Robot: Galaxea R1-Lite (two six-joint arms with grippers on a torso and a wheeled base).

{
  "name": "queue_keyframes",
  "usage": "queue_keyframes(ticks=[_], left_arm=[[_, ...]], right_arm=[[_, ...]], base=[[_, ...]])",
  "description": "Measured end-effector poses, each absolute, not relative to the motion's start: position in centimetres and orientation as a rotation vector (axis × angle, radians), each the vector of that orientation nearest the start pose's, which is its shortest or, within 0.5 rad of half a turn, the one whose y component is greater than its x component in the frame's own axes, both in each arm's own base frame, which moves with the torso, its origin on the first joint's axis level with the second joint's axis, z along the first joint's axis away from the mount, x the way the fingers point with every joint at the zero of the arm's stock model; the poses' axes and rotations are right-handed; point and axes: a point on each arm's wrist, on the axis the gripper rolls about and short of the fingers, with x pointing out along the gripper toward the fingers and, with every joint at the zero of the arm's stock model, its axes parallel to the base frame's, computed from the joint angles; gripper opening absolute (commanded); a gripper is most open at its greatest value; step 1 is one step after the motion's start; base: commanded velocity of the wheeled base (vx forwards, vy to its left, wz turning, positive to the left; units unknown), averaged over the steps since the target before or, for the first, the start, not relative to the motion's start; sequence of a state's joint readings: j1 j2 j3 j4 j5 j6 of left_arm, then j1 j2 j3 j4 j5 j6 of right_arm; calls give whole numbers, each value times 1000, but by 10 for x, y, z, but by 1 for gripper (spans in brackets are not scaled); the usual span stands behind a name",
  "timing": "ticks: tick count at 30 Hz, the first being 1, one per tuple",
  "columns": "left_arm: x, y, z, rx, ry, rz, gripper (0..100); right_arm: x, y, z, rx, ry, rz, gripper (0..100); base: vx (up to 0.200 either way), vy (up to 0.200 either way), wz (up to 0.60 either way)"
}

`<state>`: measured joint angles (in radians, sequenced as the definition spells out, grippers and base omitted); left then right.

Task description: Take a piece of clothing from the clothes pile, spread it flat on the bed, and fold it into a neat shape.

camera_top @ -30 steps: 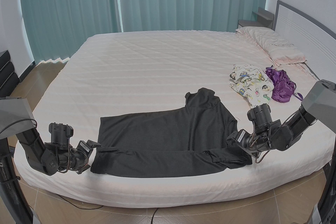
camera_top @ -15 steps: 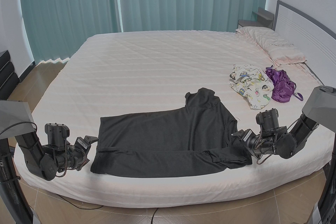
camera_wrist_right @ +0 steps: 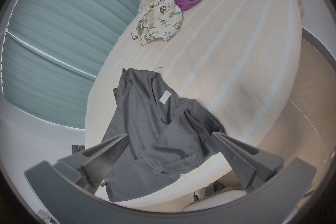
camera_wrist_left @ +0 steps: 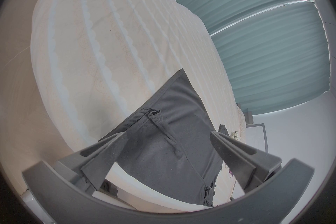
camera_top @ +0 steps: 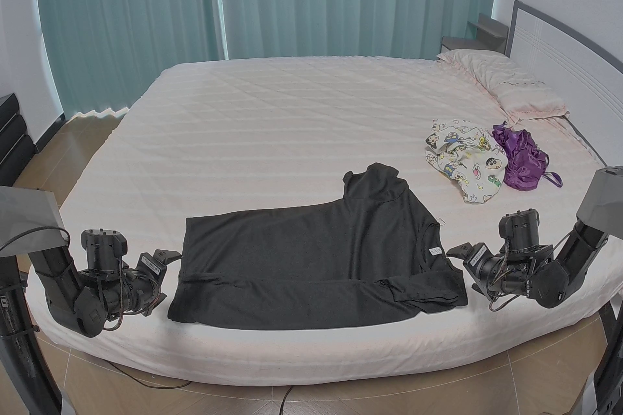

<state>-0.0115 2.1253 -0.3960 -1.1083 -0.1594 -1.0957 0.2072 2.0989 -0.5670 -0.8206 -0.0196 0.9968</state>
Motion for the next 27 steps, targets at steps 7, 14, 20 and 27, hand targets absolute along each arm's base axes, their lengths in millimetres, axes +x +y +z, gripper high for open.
queue_keyframes(ticks=[7, 14, 20, 27], left_arm=[[288, -7, 10, -1102, 654, 190, 100], [287, -8, 11, -1093, 652, 188, 100], [282, -8, 10, -993, 671, 159, 100], [271, -10, 2, -801, 729, 103, 100]], right_arm=[[301, 63, 29, 873, 714, -169, 100], [298, 63, 28, 865, 723, -170, 100], [295, 67, 27, 857, 735, -163, 100], [291, 71, 24, 838, 754, -152, 100]], base=[[200, 0, 0], [86, 0, 0], [0, 0, 0], [0, 0, 0]])
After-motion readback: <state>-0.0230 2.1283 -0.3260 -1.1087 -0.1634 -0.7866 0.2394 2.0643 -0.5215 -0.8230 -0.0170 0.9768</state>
